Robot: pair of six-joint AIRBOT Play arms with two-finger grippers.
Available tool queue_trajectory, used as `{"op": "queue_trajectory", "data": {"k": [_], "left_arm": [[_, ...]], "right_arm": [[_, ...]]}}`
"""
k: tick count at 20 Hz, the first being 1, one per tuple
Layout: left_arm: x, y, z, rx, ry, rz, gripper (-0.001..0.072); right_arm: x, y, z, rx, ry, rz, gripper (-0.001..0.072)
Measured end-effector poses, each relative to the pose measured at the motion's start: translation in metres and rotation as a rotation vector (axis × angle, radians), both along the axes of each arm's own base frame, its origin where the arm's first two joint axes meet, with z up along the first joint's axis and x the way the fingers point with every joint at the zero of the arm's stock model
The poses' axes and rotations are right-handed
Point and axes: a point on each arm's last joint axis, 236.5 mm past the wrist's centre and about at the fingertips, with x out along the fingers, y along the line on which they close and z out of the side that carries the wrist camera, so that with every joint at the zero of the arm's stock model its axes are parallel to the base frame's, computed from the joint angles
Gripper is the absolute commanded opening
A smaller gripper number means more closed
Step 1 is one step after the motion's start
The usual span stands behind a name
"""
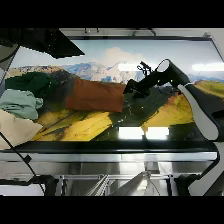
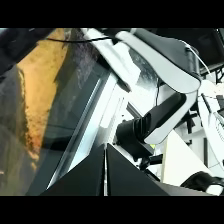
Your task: Fold the shirts.
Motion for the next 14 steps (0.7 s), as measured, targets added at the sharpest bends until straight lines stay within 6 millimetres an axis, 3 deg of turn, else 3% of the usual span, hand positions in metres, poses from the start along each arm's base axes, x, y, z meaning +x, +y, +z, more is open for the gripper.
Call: {"op": "queue_trajectory", "data": {"k": [2, 5, 6, 7, 8, 10, 12, 14], "left_arm": [[-0.002, 0.000, 0.000, 0.002, 0.002, -0.006, 0.0001], [-0.003, 0.000, -0.001, 0.003, 0.004, -0.010, 0.0001], [-0.003, 0.000, -0.001, 0.005, 0.005, -0.012, 0.0001], [-0.003, 0.000, -0.001, 0.005, 0.005, -0.012, 0.0001], [-0.003, 0.000, -0.001, 0.004, 0.005, -0.013, 0.0001], [-0.003, 0.001, -0.001, 0.005, 0.005, -0.012, 0.0001], [-0.003, 0.001, -0.001, 0.005, 0.005, -0.013, 0.0001], [-0.004, 0.001, -0.001, 0.006, 0.005, -0.014, 0.0001]], "right_arm": [[-0.001, 0.019, -0.018, 0.050, 0.042, -0.032, 0.0645], [-0.001, 0.052, -0.027, 0.144, 0.076, -0.074, 0.0632], [-0.003, 0.061, -0.030, 0.159, 0.076, -0.072, 0.0538], [-0.002, 0.069, -0.032, 0.174, 0.067, -0.073, 0.0182], [-0.001, 0.076, -0.034, 0.188, 0.057, -0.073, 0.0035], [0.002, 0.091, -0.023, 0.256, 0.021, -0.060, 0.0021], [0.012, 0.102, 0.006, 0.342, -0.032, -0.074, 0.0020], [0.024, 0.099, 0.045, 0.400, -0.105, -0.079, 0.0020]]}}
